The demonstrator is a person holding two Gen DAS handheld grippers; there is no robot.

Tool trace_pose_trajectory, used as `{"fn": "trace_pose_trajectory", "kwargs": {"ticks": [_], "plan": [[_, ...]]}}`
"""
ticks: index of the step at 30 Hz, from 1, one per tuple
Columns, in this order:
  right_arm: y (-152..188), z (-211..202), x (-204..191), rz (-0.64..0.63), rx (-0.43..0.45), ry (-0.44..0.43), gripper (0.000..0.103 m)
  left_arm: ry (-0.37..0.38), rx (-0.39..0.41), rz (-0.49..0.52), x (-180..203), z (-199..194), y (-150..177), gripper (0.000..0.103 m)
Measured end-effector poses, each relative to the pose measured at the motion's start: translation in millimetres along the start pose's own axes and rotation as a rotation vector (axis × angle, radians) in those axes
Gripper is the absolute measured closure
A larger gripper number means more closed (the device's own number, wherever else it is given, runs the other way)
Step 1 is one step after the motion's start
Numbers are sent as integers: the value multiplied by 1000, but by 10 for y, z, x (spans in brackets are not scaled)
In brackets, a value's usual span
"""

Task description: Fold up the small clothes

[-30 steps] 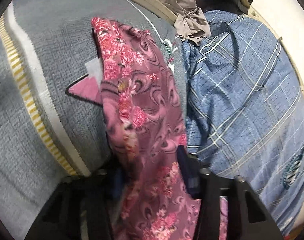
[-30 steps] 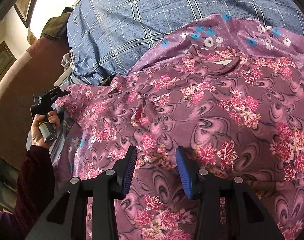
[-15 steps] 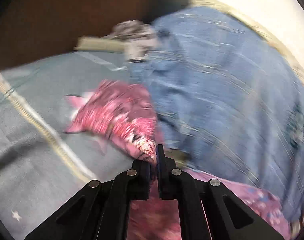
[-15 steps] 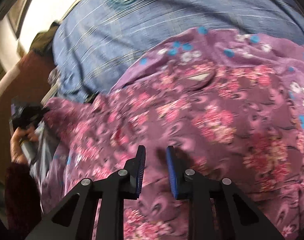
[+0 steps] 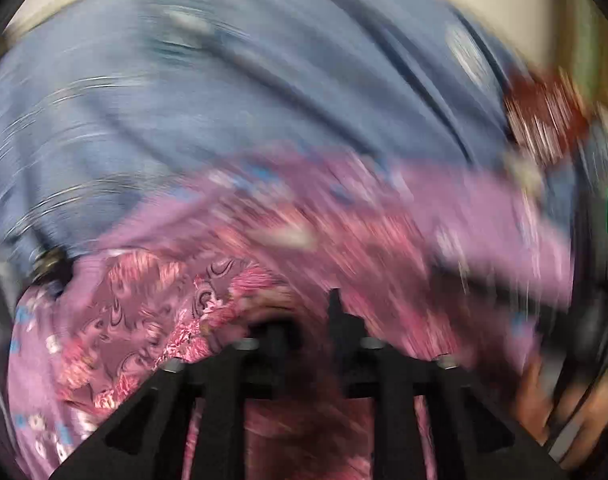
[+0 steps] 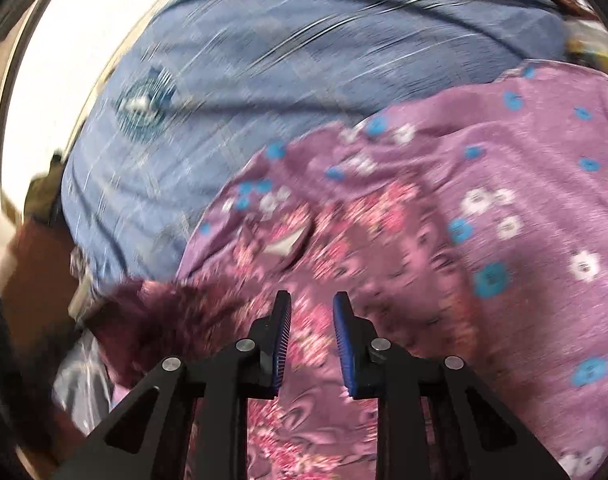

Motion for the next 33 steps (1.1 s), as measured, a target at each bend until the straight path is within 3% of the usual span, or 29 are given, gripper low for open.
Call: {"fn": "trace_pose_trajectory", "kwargs": {"ticks": [3,5,7,9,13,15,19,24,28,32,33], "plan": [[-106,-108,166,52,12,6,74,-59,-19,60,147,40,115,66],[-135,-137,186,58,8,-5,65,-14,11,-40,-96,-147,154,64],[-136,-117,147,48,-10,-26,60,6,65,-167,-477,-436,321,45],[-109,-91,82,22,-31,-42,60,-32,141,-288,-857,-698,445,36],[54,47,-207,-73,-109,-82,60,-102,198,-427,-1367,-1002,748,35],[158,100,-397,-136,-130,-88,60,-160,200,-492,-1557,-970,910,35],[375,138,-860,-321,-123,-92,59,-251,111,-601,-1744,-668,1123,37],[542,364,-1398,-557,-95,0,56,-350,100,-578,-1753,-406,997,37],[624,604,-1512,-550,-122,8,41,-448,-13,-484,-1650,-122,908,37],[817,1032,-1460,-549,-208,86,41,-469,-221,-442,-1635,311,958,37],[877,1130,-1419,-557,-233,117,42,-469,-221,-439,-1631,339,960,35]]}}
Point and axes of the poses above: each gripper's, at about its wrist camera, not at the fingertips, and z roughly the way its jaws point, x to its right, y to its underside, the point moved 2 cm from there along z, roughly the way its jaws point, and after that the axes turned 3 degrees about -y, right-handed, at the moved point
